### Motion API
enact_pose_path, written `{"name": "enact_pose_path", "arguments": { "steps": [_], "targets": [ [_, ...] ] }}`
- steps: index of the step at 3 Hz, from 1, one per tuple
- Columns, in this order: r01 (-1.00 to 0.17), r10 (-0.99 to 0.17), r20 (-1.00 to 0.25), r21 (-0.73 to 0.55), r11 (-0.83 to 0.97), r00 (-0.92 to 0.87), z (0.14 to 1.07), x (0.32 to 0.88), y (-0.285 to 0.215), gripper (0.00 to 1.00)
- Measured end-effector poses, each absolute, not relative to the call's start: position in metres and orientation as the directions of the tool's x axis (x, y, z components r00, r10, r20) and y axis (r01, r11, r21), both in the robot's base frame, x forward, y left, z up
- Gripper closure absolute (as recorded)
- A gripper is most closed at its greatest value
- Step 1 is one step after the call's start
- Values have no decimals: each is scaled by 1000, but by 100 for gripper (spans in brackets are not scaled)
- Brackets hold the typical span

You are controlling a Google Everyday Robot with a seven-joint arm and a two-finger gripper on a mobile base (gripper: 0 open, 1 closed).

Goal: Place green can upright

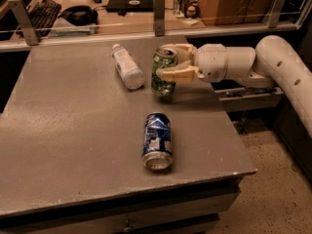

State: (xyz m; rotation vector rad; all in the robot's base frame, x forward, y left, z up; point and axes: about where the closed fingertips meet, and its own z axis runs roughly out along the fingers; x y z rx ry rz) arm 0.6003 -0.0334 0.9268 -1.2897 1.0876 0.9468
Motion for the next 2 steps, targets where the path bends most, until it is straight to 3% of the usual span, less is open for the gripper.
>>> {"name": "enact_pose_path", "arguments": {
  "steps": [2],
  "targets": [
    [-971, -5, -972, -235, 52, 235, 915, 593, -38, 0]
  ]
}}
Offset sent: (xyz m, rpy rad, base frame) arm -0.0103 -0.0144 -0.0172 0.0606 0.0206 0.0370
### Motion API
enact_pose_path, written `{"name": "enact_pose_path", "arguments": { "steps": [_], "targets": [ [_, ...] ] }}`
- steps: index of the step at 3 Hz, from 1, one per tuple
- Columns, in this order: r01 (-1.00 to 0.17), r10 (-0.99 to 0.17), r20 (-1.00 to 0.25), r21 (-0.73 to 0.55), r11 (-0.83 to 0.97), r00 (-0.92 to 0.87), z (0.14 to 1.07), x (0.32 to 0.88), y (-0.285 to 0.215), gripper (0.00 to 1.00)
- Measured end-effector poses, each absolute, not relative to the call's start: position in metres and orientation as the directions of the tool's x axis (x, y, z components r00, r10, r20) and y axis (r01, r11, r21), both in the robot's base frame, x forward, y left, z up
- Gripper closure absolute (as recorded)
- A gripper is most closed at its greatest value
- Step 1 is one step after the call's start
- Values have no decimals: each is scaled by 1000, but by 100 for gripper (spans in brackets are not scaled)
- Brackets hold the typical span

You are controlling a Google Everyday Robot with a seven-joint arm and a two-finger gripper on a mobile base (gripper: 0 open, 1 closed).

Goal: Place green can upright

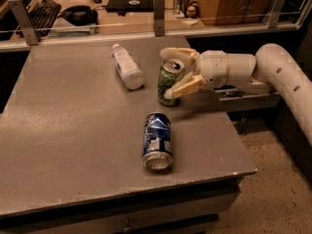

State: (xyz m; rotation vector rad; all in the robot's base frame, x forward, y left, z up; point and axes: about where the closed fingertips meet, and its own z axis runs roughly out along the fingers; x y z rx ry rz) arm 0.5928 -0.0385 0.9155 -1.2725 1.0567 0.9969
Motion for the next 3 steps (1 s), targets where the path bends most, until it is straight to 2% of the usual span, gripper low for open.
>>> {"name": "enact_pose_path", "arguments": {
  "steps": [1, 3],
  "targets": [
    [-972, -9, -973, -232, 49, 231, 918, 589, -43, 0],
    [-942, -209, -949, -277, 191, 237, 1000, 571, -117, 0]
  ]
}}
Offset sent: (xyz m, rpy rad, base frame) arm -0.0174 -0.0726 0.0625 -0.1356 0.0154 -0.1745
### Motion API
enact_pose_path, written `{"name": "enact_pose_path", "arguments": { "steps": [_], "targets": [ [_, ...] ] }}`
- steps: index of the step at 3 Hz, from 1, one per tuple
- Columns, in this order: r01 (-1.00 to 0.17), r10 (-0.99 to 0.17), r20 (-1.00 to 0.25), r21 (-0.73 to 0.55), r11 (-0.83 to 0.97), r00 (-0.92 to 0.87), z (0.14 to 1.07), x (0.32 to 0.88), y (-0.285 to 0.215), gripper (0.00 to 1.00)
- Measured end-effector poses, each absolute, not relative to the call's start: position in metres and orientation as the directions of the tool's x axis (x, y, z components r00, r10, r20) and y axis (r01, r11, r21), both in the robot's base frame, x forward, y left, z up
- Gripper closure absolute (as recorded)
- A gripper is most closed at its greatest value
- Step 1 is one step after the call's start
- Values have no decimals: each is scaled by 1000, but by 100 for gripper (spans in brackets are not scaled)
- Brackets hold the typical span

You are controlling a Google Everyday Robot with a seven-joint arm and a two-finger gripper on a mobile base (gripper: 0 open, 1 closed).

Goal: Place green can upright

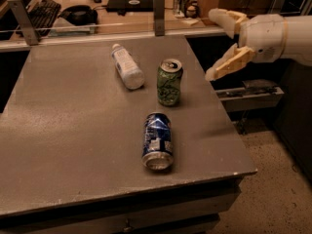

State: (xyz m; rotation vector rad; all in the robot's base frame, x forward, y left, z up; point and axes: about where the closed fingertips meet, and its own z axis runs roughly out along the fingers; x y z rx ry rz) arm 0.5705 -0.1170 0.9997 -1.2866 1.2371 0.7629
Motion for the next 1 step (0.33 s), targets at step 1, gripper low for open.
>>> {"name": "enact_pose_path", "arguments": {
  "steps": [1],
  "targets": [
    [-938, -218, -946, -283, 201, 239, 1007, 570, -121, 0]
  ]
}}
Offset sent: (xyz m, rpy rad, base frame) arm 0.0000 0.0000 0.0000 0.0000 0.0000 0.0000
